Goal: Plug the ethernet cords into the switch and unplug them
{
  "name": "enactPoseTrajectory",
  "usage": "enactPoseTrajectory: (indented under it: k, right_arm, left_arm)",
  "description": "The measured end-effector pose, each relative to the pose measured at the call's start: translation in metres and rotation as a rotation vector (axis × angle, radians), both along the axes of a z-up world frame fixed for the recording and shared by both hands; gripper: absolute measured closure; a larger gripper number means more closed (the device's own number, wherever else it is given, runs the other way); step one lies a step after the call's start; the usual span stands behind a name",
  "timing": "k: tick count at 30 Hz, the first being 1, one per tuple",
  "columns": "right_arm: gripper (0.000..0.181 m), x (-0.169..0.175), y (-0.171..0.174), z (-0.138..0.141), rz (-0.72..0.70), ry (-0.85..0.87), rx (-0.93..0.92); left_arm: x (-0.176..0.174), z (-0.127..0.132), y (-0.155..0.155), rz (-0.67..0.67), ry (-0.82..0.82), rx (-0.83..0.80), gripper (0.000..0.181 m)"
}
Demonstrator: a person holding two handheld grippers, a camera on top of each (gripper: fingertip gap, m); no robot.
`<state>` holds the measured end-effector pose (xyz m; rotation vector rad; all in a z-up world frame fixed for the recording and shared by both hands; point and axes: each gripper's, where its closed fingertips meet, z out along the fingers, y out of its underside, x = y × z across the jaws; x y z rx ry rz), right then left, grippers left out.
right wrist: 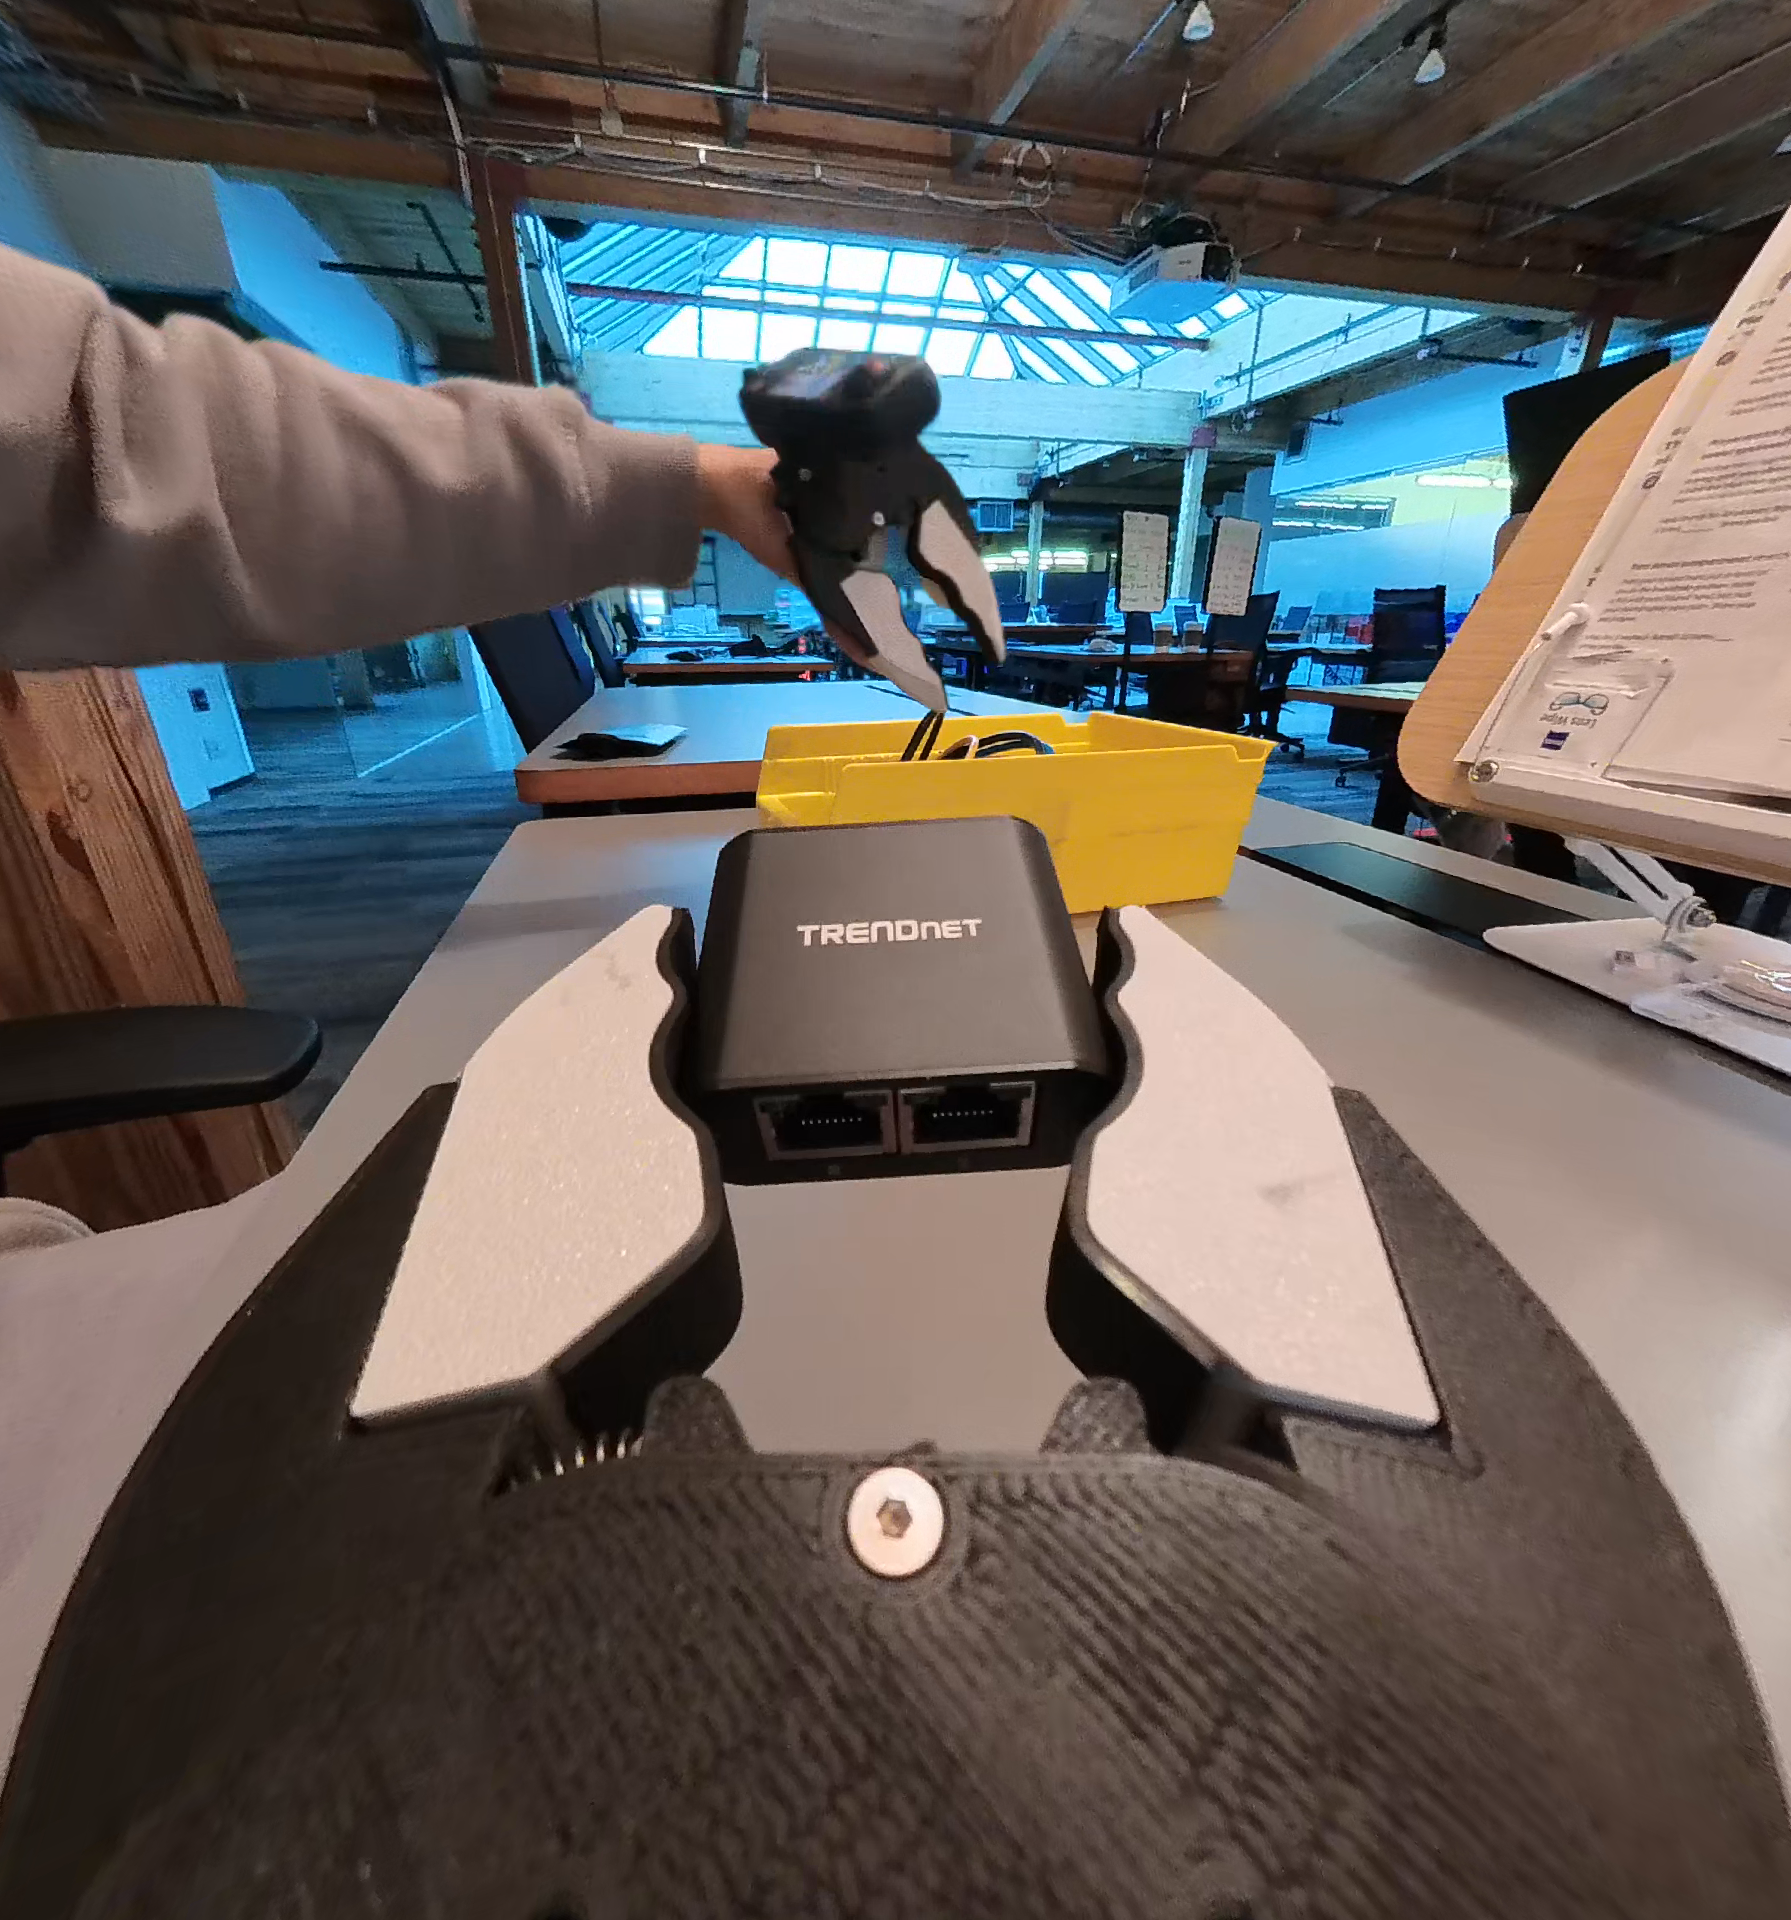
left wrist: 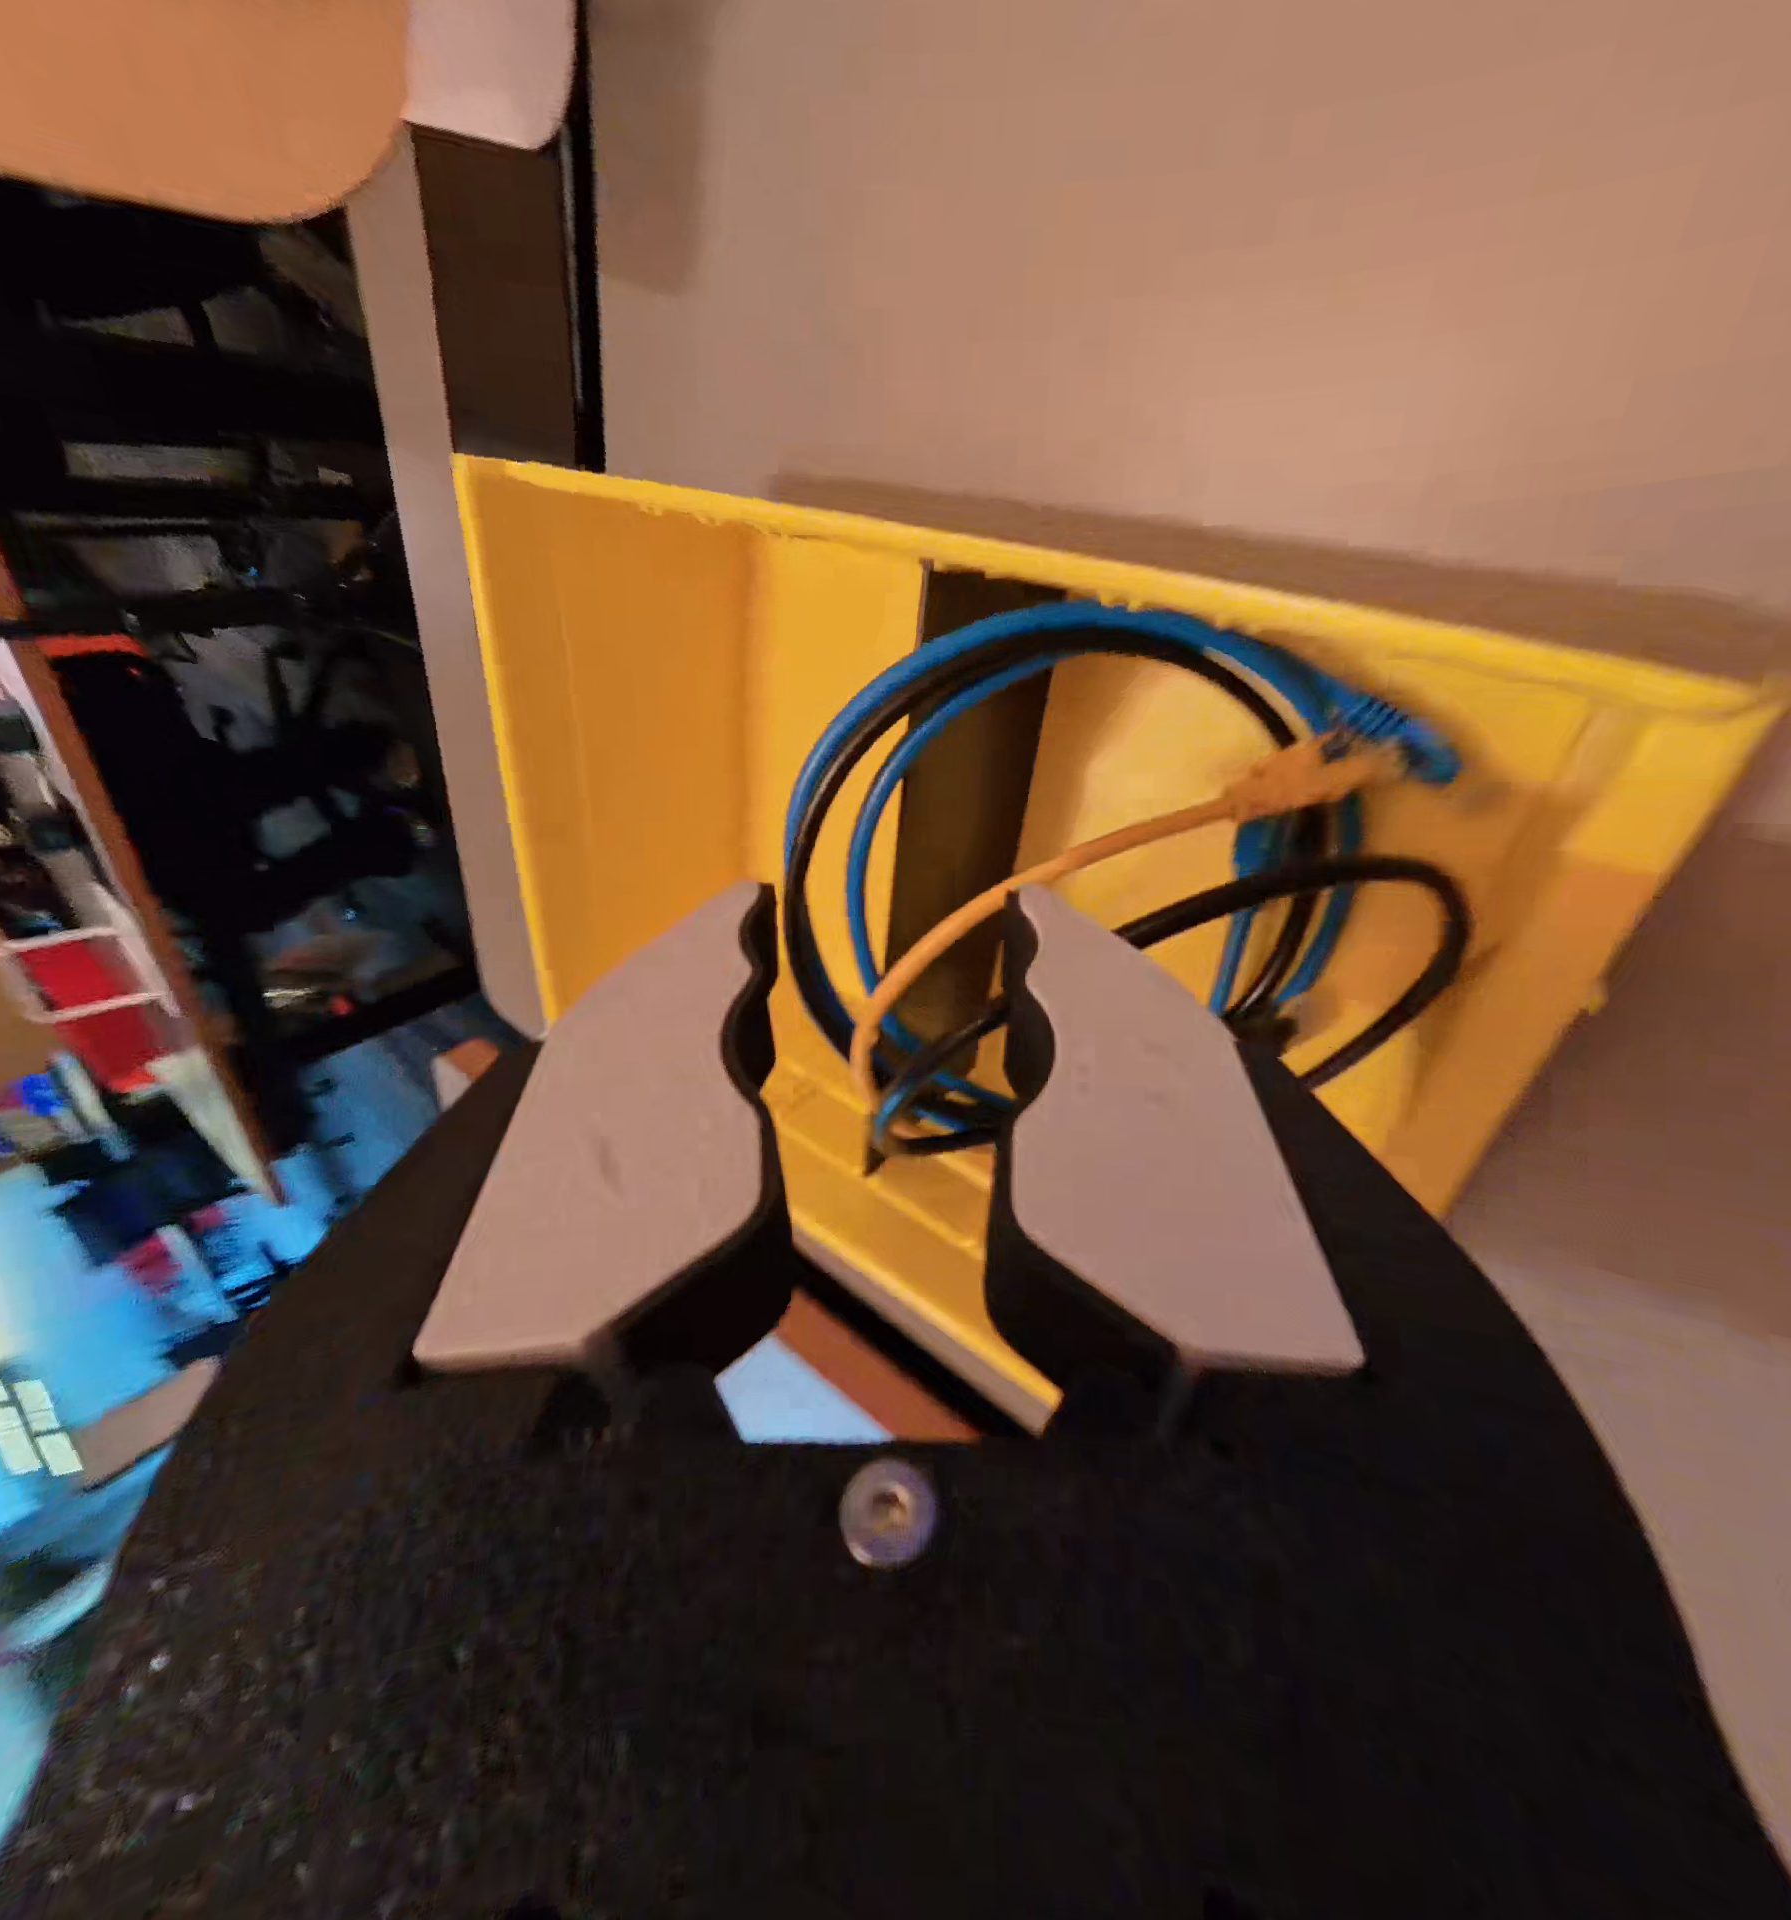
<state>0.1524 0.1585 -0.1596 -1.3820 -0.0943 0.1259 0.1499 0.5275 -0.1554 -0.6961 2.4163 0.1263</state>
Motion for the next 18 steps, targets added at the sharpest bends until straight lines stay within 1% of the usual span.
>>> enactPoseTrajectory:
  k: [1,3,5,7,8,10,12,15,18]
  right_arm:
    - [0.108,0.0,0.0,0.0,0.001,0.001,0.001]
    - [0.108,0.001,-0.001,0.001,0.004,0.008,0.007]
    - [0.108,0.001,-0.002,0.002,0.006,0.016,0.015]
    - [0.108,0.002,-0.003,0.002,0.008,0.023,0.022]
    - [0.108,0.002,-0.003,0.003,0.01,0.026,0.024]
    - [0.108,0.002,-0.003,0.003,0.013,0.028,0.026]
    - [0.108,0.002,-0.004,0.003,0.018,0.03,0.026]
    - [0.108,0.003,-0.004,0.003,0.024,0.037,0.027]
    - [0.108,0.002,-0.004,0.004,0.03,0.041,0.031]
  left_arm:
    - [0.004,-0.002,0.003,-0.018,0.035,0.05,0.14]
    - [0.01,-0.011,0.005,-0.035,0.121,0.061,0.141]
    - [0.009,-0.024,0.013,-0.007,0.23,0.046,0.145]
    - [-0.003,-0.041,0.024,0.048,0.382,0.039,0.149]
    - [-0.004,-0.046,0.028,0.07,0.414,0.04,0.153]
    - [-0.003,-0.051,0.032,0.095,0.444,0.037,0.156]
    - [0.0,-0.054,0.029,0.092,0.457,0.036,0.157]
    - [-0.002,-0.06,0.028,0.097,0.511,0.055,0.167]
    - [-0.005,-0.06,0.029,0.104,0.565,0.072,0.167]
